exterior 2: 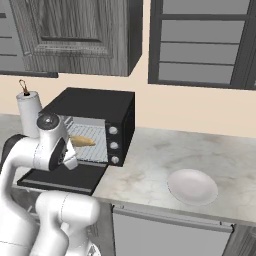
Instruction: Pull the toaster oven rack outwards. Pick up the baguette from the plate and place it on the toaster oven rack. Close the toaster oven door fully and set the temperature to the lowest setting.
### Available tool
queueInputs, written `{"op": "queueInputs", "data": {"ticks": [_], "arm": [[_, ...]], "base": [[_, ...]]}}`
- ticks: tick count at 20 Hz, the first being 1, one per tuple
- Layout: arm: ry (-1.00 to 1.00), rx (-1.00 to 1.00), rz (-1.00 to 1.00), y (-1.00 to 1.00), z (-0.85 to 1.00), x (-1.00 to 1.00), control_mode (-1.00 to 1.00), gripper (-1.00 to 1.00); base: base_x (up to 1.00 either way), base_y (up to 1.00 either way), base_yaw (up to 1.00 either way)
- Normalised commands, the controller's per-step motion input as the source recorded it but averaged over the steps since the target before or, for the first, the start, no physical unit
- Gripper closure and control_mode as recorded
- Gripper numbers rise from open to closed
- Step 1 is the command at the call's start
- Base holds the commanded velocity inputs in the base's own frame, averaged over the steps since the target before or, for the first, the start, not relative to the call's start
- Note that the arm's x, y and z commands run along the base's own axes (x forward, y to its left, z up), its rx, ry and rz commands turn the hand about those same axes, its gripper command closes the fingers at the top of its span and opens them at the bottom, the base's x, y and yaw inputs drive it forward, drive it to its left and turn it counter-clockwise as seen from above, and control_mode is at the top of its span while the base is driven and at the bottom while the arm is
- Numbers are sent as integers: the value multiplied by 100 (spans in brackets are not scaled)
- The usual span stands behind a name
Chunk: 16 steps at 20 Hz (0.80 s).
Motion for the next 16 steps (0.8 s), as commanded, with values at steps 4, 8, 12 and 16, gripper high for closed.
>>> {"op": "queueInputs", "data": {"ticks": [4, 8, 12, 16], "arm": [[0, -5, 0, 9, -10, 28, -100, -100], [0, -7, 1, 2, -27, 28, -100, -100], [1, -6, 11, 0, -40, 8, -100, -100], [1, -5, 10, 0, -37, 18, -100, -100]], "base": [[0, 0, 0], [0, 0, 0], [0, 0, 0], [0, 0, 0]]}}
